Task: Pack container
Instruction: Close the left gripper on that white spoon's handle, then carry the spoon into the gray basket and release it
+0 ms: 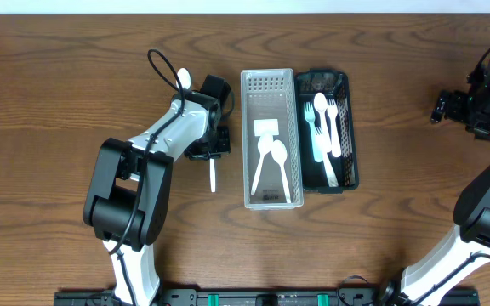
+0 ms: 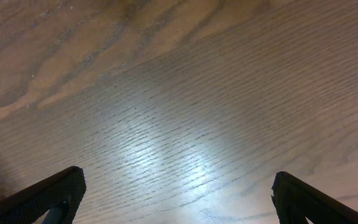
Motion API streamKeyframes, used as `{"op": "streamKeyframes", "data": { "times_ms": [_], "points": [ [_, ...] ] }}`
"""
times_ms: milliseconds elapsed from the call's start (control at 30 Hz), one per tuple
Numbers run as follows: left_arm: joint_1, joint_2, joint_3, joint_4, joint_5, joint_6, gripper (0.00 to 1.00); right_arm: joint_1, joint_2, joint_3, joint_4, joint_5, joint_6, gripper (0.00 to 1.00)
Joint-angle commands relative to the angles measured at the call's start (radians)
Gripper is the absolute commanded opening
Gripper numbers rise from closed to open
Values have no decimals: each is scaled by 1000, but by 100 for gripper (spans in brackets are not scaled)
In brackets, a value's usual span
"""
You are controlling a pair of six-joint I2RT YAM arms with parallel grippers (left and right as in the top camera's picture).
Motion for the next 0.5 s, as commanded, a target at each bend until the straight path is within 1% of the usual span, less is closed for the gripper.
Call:
{"op": "streamKeyframes", "data": {
  "times_ms": [0, 233, 467],
  "points": [
    [5, 14, 6, -1, -1, -2, 6, -6, -5, -1, 2, 1, -11, 99],
    [15, -37, 75, -18, -1, 9, 6, -6, -5, -1, 2, 1, -11, 99],
    [45, -187, 175, -19, 0, 9, 6, -6, -4, -1, 2, 1, -11, 99]
  ]
}}
